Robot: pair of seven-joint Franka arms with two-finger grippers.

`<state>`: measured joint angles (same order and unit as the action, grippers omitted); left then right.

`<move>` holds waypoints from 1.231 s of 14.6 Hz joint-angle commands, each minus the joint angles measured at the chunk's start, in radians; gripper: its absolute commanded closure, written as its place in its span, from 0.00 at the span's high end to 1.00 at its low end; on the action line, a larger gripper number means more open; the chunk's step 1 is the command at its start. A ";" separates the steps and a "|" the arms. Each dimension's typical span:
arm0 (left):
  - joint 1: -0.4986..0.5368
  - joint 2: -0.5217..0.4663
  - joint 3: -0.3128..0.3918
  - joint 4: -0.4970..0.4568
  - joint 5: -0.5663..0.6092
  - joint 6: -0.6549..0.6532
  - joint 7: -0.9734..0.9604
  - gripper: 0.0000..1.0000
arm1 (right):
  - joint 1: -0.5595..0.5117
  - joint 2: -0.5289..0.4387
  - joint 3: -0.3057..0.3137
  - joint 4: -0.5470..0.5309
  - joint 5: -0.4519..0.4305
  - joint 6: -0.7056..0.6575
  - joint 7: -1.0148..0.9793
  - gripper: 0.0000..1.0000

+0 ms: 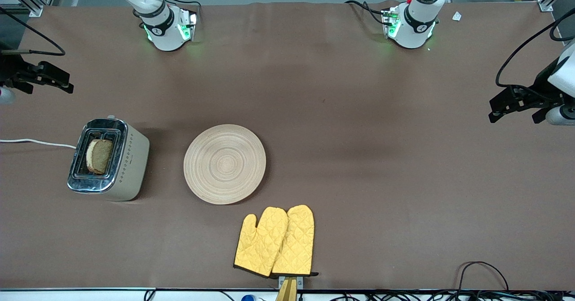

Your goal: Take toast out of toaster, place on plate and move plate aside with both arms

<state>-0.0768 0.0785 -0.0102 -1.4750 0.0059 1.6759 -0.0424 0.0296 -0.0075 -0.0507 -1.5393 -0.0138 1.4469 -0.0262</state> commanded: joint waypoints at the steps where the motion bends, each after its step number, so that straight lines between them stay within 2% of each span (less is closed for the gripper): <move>1: -0.003 -0.016 -0.001 -0.010 0.022 0.001 -0.008 1.00 | 0.004 -0.029 -0.008 -0.025 0.011 0.003 0.014 1.00; 9: -0.003 -0.014 -0.001 -0.008 0.020 0.001 -0.017 1.00 | -0.004 -0.023 -0.012 -0.031 0.011 0.027 0.011 1.00; 14: -0.004 -0.014 -0.001 -0.008 0.022 0.001 -0.020 1.00 | -0.028 -0.008 -0.014 -0.114 0.006 0.165 -0.006 1.00; 18: -0.004 -0.014 0.001 -0.010 0.022 0.001 -0.020 1.00 | -0.028 0.032 -0.014 -0.209 -0.008 0.343 -0.015 1.00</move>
<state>-0.0765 0.0785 -0.0100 -1.4750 0.0059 1.6759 -0.0426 0.0119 0.0177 -0.0697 -1.6927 -0.0163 1.7235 -0.0308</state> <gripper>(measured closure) 0.000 0.000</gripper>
